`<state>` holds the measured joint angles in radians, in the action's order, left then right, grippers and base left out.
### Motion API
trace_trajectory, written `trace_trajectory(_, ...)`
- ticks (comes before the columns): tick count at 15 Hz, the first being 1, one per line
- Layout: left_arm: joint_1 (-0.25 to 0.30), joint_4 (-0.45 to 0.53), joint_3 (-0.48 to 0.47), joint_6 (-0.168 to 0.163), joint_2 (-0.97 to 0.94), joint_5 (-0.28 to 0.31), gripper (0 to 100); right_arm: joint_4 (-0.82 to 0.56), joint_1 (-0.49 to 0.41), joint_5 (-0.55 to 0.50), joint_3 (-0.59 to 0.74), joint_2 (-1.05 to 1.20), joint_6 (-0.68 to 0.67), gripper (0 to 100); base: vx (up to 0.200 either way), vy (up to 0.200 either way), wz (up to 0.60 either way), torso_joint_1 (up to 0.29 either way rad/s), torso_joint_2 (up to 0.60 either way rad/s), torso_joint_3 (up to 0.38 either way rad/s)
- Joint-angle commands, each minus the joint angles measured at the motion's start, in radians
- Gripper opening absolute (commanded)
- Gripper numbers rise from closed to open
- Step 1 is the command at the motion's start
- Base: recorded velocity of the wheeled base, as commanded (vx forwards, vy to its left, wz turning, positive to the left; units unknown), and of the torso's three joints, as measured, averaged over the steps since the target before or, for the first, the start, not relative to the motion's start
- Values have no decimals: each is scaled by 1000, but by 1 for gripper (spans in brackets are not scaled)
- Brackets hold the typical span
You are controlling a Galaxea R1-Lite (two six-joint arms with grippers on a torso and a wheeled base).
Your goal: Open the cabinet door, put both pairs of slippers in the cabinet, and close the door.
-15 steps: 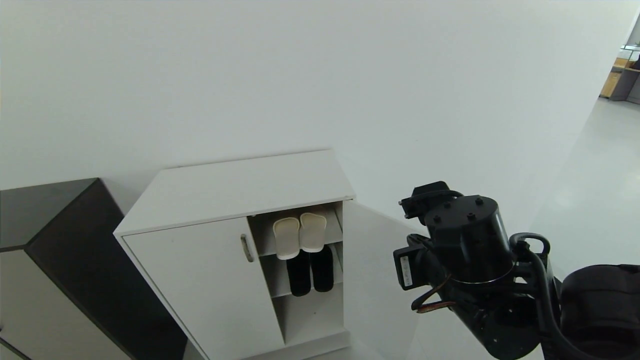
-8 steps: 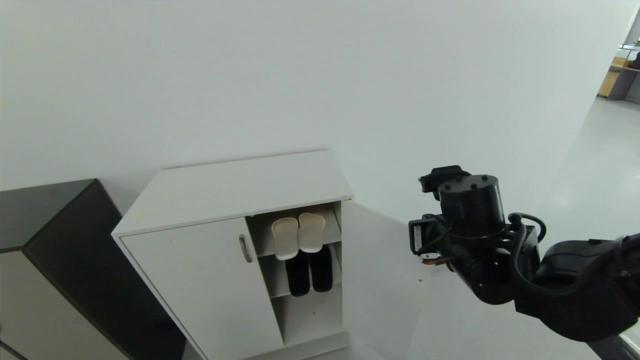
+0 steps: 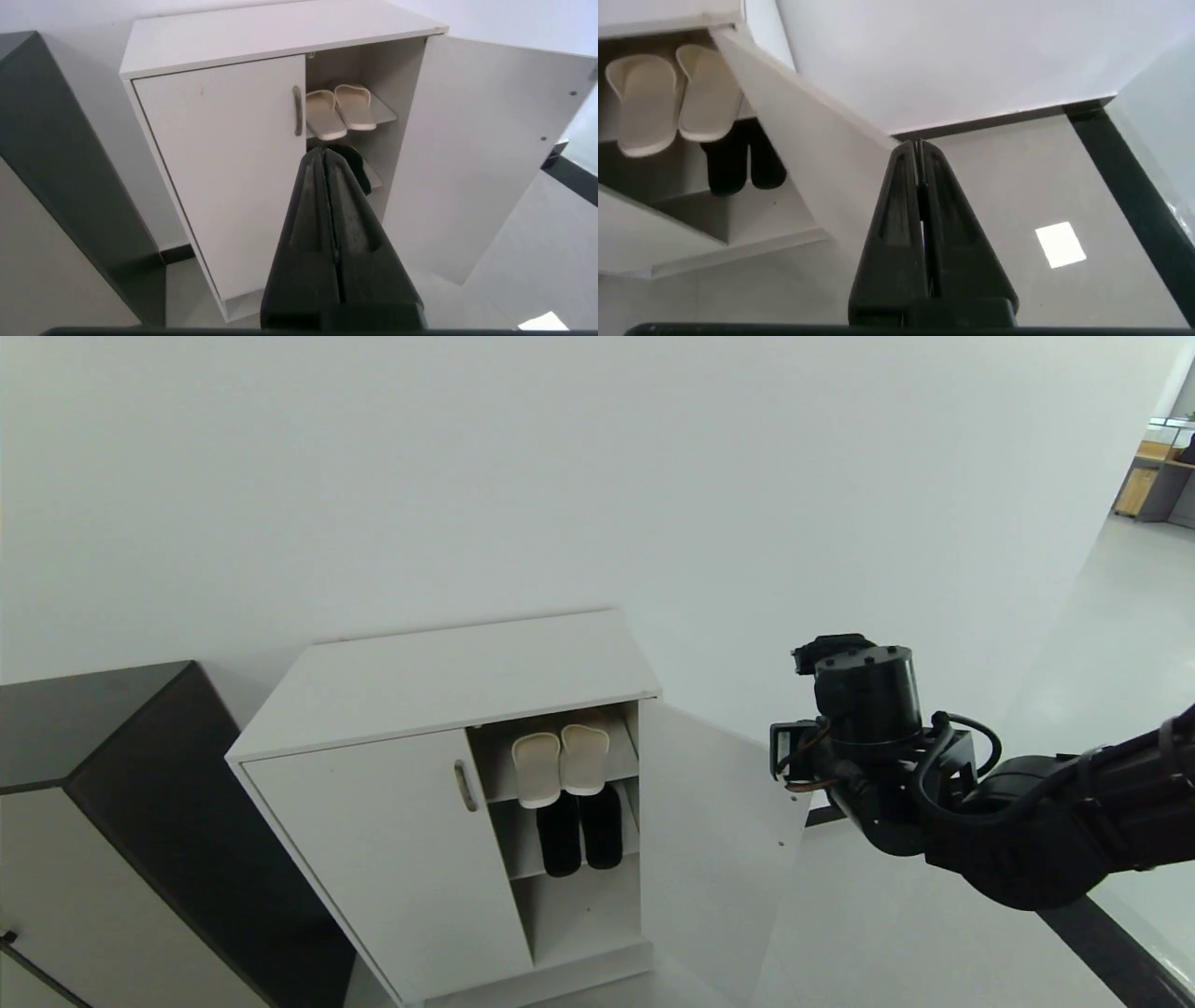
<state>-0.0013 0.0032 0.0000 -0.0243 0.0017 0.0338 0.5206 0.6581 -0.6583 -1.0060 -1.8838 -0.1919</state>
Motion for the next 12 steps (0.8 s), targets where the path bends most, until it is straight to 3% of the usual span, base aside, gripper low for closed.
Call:
trace_trajectory(1,0,0,0,0,1,0,0,1,-18,12,-31,-34,-3,0,0,0,0,0,0,0)
trace_trajectory(7,0,0,0,0,1,0,0,-1,-123,105,-192,-205,-78,0,0,0,0,0,0,0)
trace_trajectory(12,0,0,0,0,1,0,0,1,-149,146,-226,-284,-90,0,0,0,0,0,0,0)
